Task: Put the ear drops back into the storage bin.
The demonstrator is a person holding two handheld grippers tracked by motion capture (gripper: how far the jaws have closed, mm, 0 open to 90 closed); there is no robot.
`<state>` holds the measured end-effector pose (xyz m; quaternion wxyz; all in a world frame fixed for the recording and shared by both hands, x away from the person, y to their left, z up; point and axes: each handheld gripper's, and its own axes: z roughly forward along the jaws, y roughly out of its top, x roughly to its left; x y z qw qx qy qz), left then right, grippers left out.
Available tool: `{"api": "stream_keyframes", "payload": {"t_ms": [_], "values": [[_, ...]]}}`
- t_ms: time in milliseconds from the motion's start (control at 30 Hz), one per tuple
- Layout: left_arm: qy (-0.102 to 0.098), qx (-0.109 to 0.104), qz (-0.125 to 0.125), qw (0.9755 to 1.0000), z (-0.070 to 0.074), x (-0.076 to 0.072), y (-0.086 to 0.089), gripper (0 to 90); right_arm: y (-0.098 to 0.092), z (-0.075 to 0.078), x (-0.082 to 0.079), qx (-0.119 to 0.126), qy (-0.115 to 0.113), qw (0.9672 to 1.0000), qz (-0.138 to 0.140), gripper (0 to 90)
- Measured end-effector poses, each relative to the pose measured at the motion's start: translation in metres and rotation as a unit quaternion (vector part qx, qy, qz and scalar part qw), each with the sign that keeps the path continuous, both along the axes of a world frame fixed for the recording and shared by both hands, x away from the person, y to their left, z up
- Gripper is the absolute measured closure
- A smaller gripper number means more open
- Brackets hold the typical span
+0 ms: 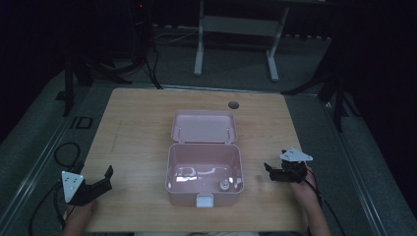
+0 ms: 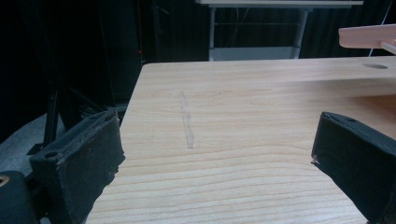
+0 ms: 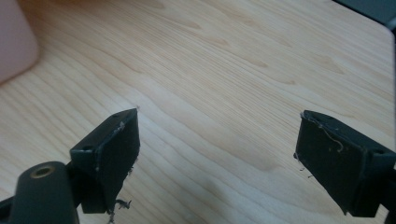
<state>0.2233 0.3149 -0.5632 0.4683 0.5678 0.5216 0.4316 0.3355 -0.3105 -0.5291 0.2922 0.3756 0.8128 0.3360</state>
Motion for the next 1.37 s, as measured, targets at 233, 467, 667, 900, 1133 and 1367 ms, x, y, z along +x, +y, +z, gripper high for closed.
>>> {"api": "stream_keyframes", "payload": {"t_ms": [233,467,667,900,1133,1367], "values": [[0.000,0.001,0.001,1.0000,0.000,0.000,0.000,2.0,-0.010,-0.006,-0.006,0.029,-0.039,0.9968,-0.063,13.5],[0.000,0.000,0.002,1.0000,0.000,0.000,0.000,2.0,-0.021,-0.014,-0.012,0.068,-0.071,0.9856,-0.138,13.5],[0.000,0.001,0.001,1.0000,0.000,0.000,0.000,2.0,-0.029,-0.020,-0.016,0.087,-0.086,0.9780,-0.169,13.5],[0.000,0.000,0.000,1.0000,0.000,0.000,0.000,2.0,-0.026,-0.021,-0.018,0.084,-0.103,0.9763,-0.171,13.5],[0.000,0.001,0.001,1.0000,0.000,0.000,0.000,2.0,-0.028,-0.021,-0.017,0.087,-0.100,0.9756,-0.175,13.5],[0.001,0.000,0.001,1.0000,0.000,0.000,0.000,2.0,-0.028,-0.022,-0.016,0.087,-0.095,0.9752,-0.180,13.5]]}}
